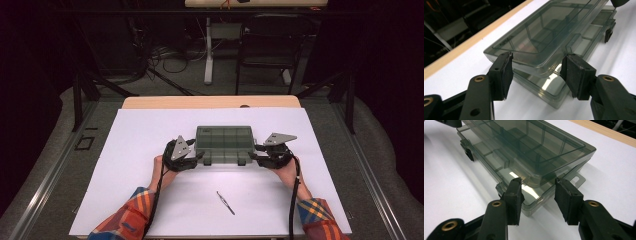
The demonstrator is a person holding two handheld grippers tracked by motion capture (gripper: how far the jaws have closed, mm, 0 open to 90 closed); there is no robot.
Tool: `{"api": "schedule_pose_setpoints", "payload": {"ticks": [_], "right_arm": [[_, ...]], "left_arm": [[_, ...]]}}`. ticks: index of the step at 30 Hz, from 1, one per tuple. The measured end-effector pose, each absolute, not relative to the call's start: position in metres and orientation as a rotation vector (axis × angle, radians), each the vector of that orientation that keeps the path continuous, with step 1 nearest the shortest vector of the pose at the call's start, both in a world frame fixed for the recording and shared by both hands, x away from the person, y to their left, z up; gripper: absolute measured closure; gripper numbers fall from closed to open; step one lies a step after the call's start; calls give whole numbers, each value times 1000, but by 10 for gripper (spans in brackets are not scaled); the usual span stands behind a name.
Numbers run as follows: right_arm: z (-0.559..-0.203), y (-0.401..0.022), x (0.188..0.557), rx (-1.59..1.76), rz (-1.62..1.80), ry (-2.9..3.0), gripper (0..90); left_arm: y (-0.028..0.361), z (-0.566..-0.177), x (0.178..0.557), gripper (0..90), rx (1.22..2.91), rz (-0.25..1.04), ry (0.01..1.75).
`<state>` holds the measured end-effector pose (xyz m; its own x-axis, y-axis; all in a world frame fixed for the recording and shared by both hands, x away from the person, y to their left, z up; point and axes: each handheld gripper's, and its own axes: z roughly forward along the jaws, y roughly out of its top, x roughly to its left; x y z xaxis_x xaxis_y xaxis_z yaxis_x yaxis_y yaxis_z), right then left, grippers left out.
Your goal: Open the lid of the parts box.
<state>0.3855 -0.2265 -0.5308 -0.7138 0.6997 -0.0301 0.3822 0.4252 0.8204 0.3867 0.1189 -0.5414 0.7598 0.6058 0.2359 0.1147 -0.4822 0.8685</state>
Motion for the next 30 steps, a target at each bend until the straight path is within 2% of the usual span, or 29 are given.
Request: {"api": "schedule_pose_setpoints", "payload": {"ticks": [6, 7, 9, 13, 21, 30], "right_arm": [[-532, -228, 386, 922, 1175, 2312, 498], [-531, -229, 385, 927, 1176, 2303, 427], [-530, -229, 384, 904, 1167, 2293, 394], [-526, -228, 382, 872, 1154, 2256, 359], [-523, -224, 381, 828, 1130, 2205, 395], [-524, -214, 384, 774, 1091, 2153, 525]], "left_arm": [[120, -540, 387, 463, 1995, 683, 538], [119, -540, 387, 463, 1996, 685, 537], [120, -540, 387, 468, 1990, 688, 534], [121, -539, 389, 481, 1983, 681, 540], [123, -536, 390, 503, 1971, 678, 536], [123, -528, 394, 529, 1965, 692, 526]]}}
